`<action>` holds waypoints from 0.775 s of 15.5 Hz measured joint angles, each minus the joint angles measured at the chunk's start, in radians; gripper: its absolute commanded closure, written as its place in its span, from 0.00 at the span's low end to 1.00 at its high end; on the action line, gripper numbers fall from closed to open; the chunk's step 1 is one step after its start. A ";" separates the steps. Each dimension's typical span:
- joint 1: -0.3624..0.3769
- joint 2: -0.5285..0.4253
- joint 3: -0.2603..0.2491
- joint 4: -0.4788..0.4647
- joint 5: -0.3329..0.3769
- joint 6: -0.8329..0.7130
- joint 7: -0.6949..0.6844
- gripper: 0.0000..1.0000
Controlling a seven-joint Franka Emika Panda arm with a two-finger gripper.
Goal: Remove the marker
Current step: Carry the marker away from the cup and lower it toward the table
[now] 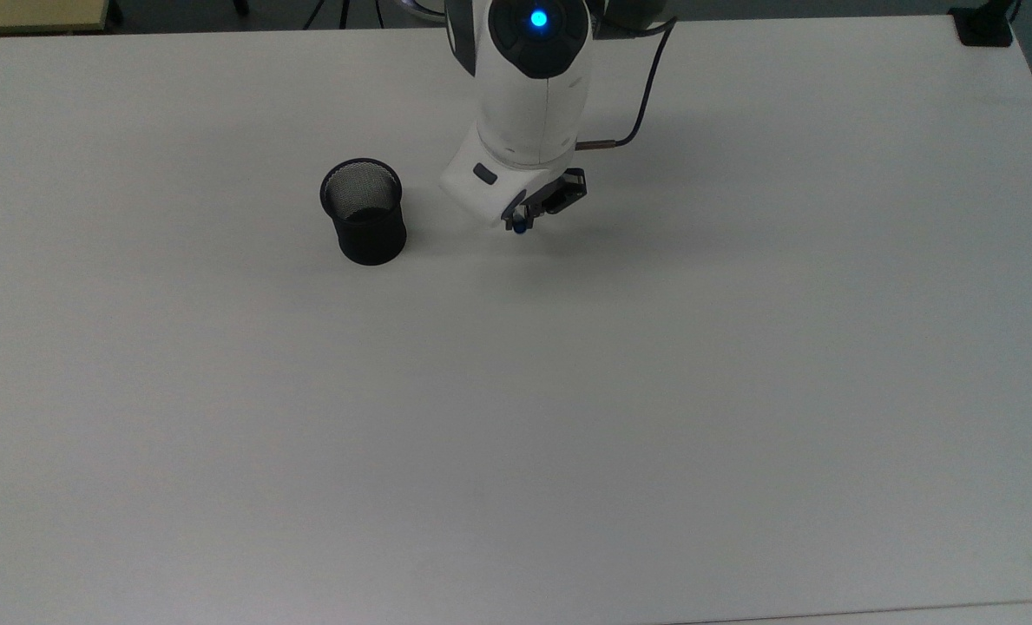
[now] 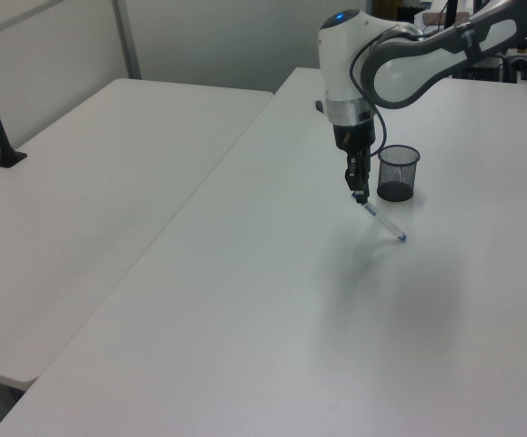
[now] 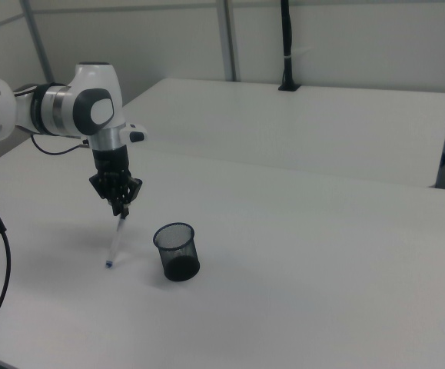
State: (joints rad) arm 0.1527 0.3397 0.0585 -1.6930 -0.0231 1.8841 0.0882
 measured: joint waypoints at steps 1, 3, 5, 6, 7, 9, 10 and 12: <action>0.003 0.003 0.000 0.000 0.000 0.003 0.006 0.00; 0.008 0.003 0.000 0.002 -0.005 0.004 0.013 0.00; 0.010 0.002 0.000 0.009 -0.021 0.004 0.020 0.00; 0.010 -0.001 0.000 0.015 -0.030 0.004 0.022 0.00; 0.010 -0.006 0.000 0.021 -0.035 0.004 0.024 0.00; 0.009 -0.034 -0.005 0.035 -0.039 0.003 0.028 0.00; 0.008 -0.057 -0.009 0.040 -0.039 -0.003 0.029 0.00; 0.002 -0.118 -0.019 0.043 -0.039 -0.042 0.030 0.00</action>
State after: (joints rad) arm 0.1547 0.2214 0.0397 -1.6499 -0.0617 1.8416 0.1179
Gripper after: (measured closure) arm 0.000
